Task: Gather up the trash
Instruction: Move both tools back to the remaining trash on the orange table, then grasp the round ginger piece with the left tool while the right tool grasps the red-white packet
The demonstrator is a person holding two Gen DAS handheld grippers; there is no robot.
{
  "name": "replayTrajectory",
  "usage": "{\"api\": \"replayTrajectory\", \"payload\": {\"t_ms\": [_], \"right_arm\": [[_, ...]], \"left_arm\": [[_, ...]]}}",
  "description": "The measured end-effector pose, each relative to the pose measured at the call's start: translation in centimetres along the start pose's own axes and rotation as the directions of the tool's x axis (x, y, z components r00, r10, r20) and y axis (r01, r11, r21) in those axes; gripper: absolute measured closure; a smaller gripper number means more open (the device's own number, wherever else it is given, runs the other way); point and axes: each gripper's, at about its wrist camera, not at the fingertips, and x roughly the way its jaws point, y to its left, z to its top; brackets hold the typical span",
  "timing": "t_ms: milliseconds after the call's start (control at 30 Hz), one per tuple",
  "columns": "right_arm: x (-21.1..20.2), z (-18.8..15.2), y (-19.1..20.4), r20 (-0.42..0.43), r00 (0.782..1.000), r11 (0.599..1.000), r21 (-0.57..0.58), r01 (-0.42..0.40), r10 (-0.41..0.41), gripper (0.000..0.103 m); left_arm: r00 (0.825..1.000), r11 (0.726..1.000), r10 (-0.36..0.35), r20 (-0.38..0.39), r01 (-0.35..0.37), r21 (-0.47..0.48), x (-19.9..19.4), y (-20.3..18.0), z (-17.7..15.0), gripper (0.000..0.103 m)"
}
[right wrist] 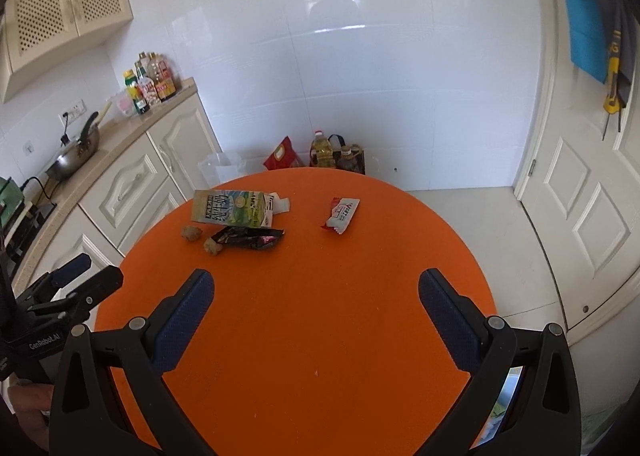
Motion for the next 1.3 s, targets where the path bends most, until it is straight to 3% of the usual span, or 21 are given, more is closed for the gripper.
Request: {"api": "replayTrajectory", "payload": {"t_ms": [133,367,633,733,767,833,867,933,967,1000,1100,1300], "right_arm": [[4.2,1.2,-0.6,-0.045,0.999,1.0,0.015,0.022,-0.021,0.0],[12.3,2.9,-2.9,-0.13,0.988,0.994,0.06,0.087,-0.079,0.0],[19.0,4.1,-3.9,-0.189,0.978,0.994,0.05,0.099,-0.088,0.009],[20.6,4.6,-3.4,-0.197,0.976,0.995,0.025,0.099,-0.092,0.017],[20.9,4.6,-3.2,-0.198,0.976,0.995,0.017,0.096,-0.09,0.026],[21.8,4.7,-2.3,-0.201,0.971,0.991,-0.045,0.125,-0.132,0.034],[22.0,4.7,-1.8,-0.203,0.968,0.988,-0.068,0.136,-0.147,0.04],[21.8,4.5,-1.4,-0.191,0.971,0.988,-0.087,0.13,-0.145,0.054],[21.6,4.3,-1.3,-0.188,0.971,0.987,-0.089,0.132,-0.147,0.07],[21.4,4.2,-1.4,-0.189,0.972,0.988,-0.088,0.124,-0.138,0.075],[20.7,3.5,-1.4,-0.196,0.974,0.992,-0.079,0.098,-0.112,0.084],[17.7,1.2,-2.0,-0.201,0.979,0.999,-0.01,0.032,-0.033,0.085]], "left_arm": [[0.998,1.0,0.003,-0.058,-0.002,0.024,5.3,0.8,2.8,0.003],[0.986,0.998,-0.018,-0.166,0.028,0.054,16.5,-1.7,7.4,0.004],[0.971,0.997,-0.045,-0.236,0.06,0.057,25.0,-1.7,10.2,0.03],[0.972,0.995,-0.045,-0.23,0.063,0.073,26.6,-2.0,11.0,0.038],[0.974,0.995,-0.041,-0.225,0.06,0.08,27.0,-2.2,11.2,0.04],[0.976,0.995,-0.028,-0.216,0.048,0.09,28.2,-2.5,12.0,0.058],[0.977,0.995,-0.021,-0.213,0.042,0.096,28.6,-2.6,12.2,0.062],[0.978,0.995,-0.026,-0.206,0.045,0.085,29.2,-2.4,12.5,0.077],[0.978,0.996,-0.041,-0.206,0.056,0.069,29.7,-2.1,12.9,0.08],[0.976,0.996,-0.061,-0.208,0.073,0.051,30.0,-1.8,13.2,0.082],[0.976,0.996,-0.071,-0.204,0.082,0.046,31.4,-1.7,14.3,0.082],[0.978,0.993,-0.107,-0.179,0.113,0.022,31.8,-1.5,14.9,0.082]]}}
